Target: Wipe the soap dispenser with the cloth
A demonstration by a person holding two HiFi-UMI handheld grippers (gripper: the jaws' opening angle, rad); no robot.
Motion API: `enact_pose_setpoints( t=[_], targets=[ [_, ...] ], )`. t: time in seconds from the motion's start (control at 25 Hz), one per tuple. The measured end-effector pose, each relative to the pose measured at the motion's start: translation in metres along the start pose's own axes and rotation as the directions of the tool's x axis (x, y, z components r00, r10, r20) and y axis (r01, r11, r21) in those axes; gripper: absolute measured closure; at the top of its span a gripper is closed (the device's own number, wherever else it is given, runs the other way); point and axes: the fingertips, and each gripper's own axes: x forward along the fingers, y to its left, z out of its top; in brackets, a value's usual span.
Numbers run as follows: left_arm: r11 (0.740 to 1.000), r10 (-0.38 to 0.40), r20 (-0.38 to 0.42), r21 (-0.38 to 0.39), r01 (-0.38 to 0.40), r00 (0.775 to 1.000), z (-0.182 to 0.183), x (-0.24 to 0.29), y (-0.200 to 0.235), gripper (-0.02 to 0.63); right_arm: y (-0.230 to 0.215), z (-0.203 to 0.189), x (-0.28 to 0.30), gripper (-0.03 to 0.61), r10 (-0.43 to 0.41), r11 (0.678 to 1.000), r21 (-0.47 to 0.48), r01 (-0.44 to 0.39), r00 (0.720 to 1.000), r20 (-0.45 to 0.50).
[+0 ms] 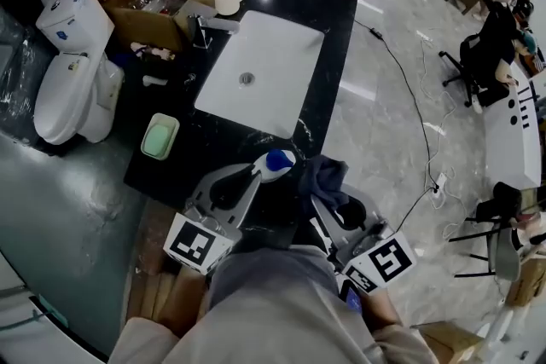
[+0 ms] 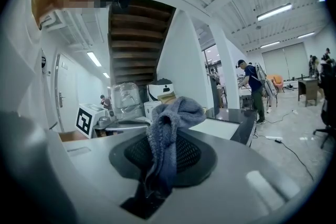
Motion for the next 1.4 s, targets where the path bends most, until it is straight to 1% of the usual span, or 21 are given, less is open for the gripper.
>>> enact_pose_setpoints(
  t=[0.08,0.12,0.24,0.4,0.56,0.88,0.92,0.96,1.0,1.08,1.28,1.4],
  targets=[
    [1.0,-0.023,-0.018,0.006,0.023,1.0,-0.005,0.009,0.0,0.507,-0.005,-0.002,0.0,0.508,-0.005,1.0,0.005,0.006,1.0,-0.006],
    [0.999,-0.03,-0.025,0.013,0.031,0.999,-0.006,0.012,0.0,0.487,-0.007,-0.003,0.001,0.508,-0.006,1.0,0.007,0.006,1.0,-0.009],
    [0.999,-0.032,-0.038,0.02,0.033,0.999,-0.009,0.02,0.002,0.456,-0.014,-0.001,0.002,0.508,-0.004,1.0,0.005,0.004,1.0,-0.009],
    [0.998,-0.046,-0.072,0.031,0.048,0.996,-0.019,0.033,0.0,0.43,-0.022,0.004,0.003,0.508,-0.001,1.0,0.006,0.001,1.0,-0.003],
    [0.997,-0.055,-0.104,0.051,0.061,0.993,-0.026,0.044,-0.003,0.428,-0.028,0.002,0.004,0.508,0.009,1.0,0.012,-0.008,1.0,-0.006],
    [0.993,-0.049,-0.091,0.098,0.058,0.995,-0.024,0.064,-0.002,0.428,-0.035,-0.003,0.005,0.508,0.027,0.999,0.034,-0.026,1.0,-0.006],
    [0.993,-0.046,-0.088,0.105,0.055,0.995,-0.023,0.065,-0.001,0.431,-0.036,-0.004,0.005,0.506,0.026,0.999,0.037,-0.026,1.0,-0.006],
    [0.993,-0.044,-0.088,0.11,0.053,0.995,-0.023,0.065,-0.001,0.449,-0.036,-0.005,0.005,0.508,0.025,0.999,0.039,-0.025,1.0,-0.007],
    [0.993,-0.043,-0.092,0.109,0.053,0.995,-0.022,0.065,0.0,0.48,-0.037,-0.006,0.005,0.508,0.024,0.999,0.041,-0.024,1.0,-0.008],
    [0.994,-0.039,-0.102,0.096,0.049,0.994,-0.023,0.065,0.001,0.514,-0.038,-0.008,0.005,0.508,0.024,0.999,0.044,-0.024,1.0,-0.009],
    [0.998,0.002,-0.099,0.062,0.005,0.995,-0.022,0.062,0.006,0.52,-0.039,-0.01,0.006,0.508,0.033,0.998,0.049,-0.032,0.999,-0.012],
    [0.999,0.035,-0.105,0.03,-0.032,0.994,-0.022,0.057,0.009,0.522,-0.038,-0.01,0.008,0.508,0.045,0.998,0.051,-0.044,0.999,-0.013]
  ],
)
